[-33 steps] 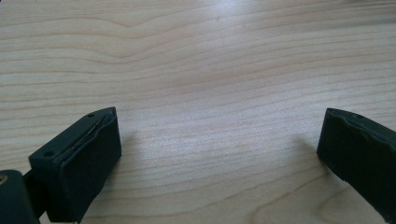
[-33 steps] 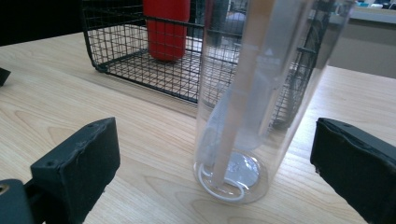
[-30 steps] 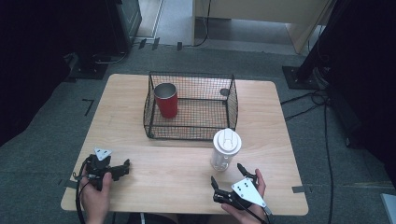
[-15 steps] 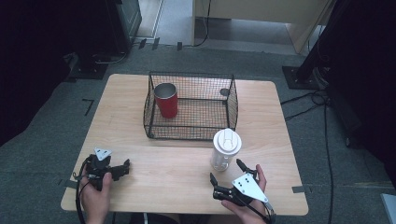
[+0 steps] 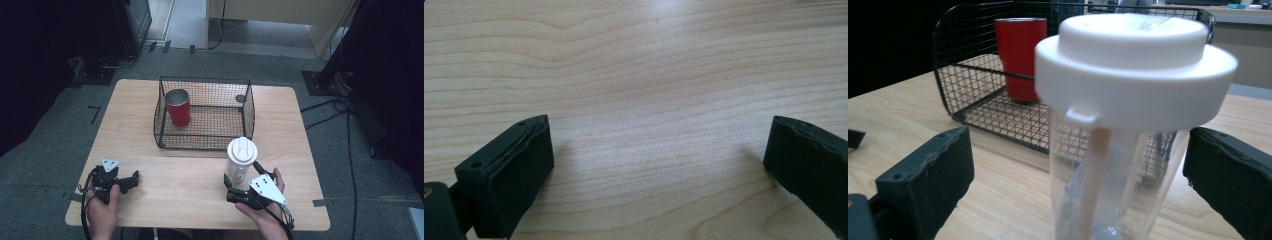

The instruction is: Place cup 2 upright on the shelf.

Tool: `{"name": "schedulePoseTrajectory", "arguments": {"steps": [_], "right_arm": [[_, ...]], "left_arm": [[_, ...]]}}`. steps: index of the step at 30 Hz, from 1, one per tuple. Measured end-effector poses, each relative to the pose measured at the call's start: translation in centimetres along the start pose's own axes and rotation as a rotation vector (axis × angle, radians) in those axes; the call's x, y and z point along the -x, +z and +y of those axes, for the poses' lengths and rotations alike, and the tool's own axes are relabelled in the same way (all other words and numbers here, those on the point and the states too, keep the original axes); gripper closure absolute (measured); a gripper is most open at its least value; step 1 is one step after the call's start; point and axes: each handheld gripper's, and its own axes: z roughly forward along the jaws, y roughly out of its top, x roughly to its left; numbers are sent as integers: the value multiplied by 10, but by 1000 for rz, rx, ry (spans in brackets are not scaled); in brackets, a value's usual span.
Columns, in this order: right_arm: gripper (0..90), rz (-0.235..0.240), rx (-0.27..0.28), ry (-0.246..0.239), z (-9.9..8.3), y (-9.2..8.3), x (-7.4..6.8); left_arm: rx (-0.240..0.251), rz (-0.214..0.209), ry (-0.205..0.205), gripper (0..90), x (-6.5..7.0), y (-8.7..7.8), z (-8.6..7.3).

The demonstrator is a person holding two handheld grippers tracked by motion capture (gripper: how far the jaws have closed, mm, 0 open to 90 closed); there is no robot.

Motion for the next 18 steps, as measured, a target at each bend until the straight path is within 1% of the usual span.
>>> {"name": "schedulePoseTrajectory", "arguments": {"steps": [2,6,12,14,16,17,18], "right_arm": [[1,-22,-12,-4,3,5,2],[1,-45,-26,10,7,14,4],[11,-79,-50,14,11,33,5],[41,-92,-56,29,12,38,5],[94,-108,-55,33,13,41,6],[138,-116,-54,32,13,42,6],[151,-124,-56,28,13,43,7]], "left_arm": [[0,0,0,4,0,0,0],[0,0,0,4,0,0,0],[0,0,0,4,0,0,0],[0,0,-1,4,0,0,0],[0,0,-1,4,0,0,0],[0,0,-1,4,0,0,0],[0,0,0,4,0,0,0]]}}
